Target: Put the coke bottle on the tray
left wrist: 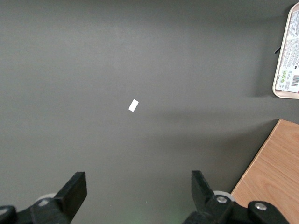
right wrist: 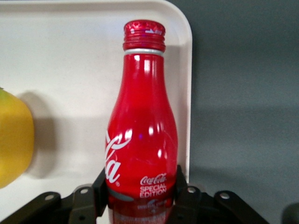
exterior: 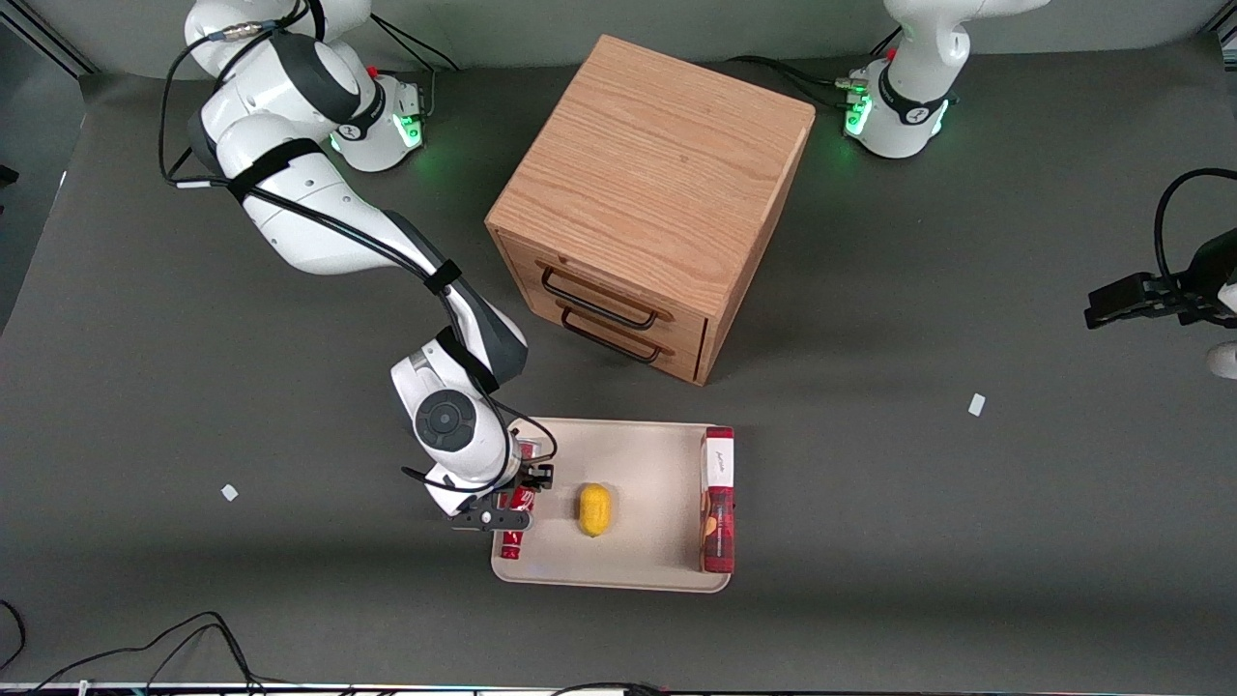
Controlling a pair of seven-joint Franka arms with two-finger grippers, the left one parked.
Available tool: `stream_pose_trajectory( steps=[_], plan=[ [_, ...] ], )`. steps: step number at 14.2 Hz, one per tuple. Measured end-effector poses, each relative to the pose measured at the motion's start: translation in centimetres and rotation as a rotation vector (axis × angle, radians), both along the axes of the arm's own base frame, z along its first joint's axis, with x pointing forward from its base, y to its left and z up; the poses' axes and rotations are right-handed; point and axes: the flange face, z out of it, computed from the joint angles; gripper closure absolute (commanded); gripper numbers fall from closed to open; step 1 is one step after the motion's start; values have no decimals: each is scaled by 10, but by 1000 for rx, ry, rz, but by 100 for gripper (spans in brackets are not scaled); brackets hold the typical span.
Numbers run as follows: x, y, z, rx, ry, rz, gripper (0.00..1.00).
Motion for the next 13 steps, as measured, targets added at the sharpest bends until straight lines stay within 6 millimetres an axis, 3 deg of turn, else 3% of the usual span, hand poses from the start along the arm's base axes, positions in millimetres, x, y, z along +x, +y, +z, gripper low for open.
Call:
stream_pose_trajectory(
  steps=[5,7,10,13],
  plan=[
    [4,1,8,6,-16,0,0],
    [7,3,20,12,-31,-2,0],
    [5,-1,56,-20,-11,-25,0],
    [-4,-24,110,-42,23,-56,0]
  ],
)
